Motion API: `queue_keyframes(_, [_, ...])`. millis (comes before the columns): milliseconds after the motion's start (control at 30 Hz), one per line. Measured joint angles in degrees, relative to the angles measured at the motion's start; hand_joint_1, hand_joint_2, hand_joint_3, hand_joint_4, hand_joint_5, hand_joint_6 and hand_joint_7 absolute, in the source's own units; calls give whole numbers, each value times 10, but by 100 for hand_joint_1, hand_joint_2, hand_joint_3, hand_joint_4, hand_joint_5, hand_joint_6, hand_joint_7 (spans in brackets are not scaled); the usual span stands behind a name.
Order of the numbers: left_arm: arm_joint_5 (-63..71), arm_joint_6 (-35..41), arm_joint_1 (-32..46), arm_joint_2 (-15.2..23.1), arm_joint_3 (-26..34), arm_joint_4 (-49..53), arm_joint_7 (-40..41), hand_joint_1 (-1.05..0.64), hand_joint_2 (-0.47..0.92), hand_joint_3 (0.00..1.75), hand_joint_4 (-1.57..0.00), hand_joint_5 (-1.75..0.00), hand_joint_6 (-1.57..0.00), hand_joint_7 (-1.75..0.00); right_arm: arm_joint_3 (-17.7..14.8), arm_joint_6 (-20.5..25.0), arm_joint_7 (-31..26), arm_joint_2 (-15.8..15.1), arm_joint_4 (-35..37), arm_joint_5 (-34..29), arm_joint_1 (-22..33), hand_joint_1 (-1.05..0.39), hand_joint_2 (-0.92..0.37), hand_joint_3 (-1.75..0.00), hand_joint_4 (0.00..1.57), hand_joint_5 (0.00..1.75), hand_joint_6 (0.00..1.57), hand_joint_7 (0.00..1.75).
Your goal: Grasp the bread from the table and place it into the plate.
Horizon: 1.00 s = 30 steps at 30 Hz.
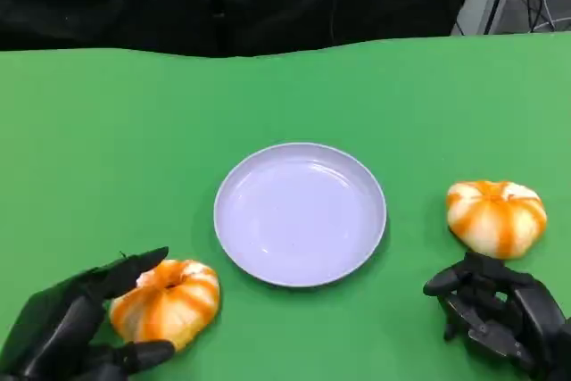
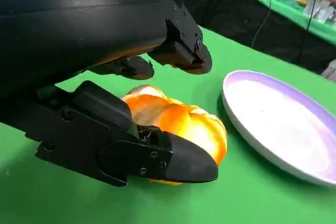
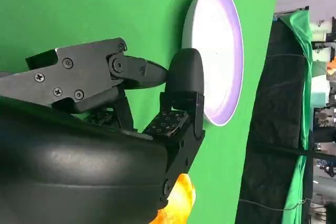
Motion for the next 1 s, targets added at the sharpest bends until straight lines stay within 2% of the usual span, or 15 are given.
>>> queue_keyframes(367, [40, 144, -22, 37, -87, -64, -41, -103, 92, 54, -30, 0, -36, -1, 2, -1, -5, 0, 0, -1, 0, -27, -92, -44, 67, 175, 74, 109])
queue_keyframes(733, [61, 210, -67, 53, -144, -62, -51, -96, 92, 67, -42, -3, -41, -1, 6, -1, -10, 0, -3, -1, 1, -27, -92, -44, 66, 175, 74, 108])
queue_keyframes(1000, [55, 229, -76, 61, -160, -60, -57, -96, 92, 69, -43, -3, -42, -1, 7, -3, -10, 0, -3, -1, 1, -28, -92, -44, 66, 175, 74, 108])
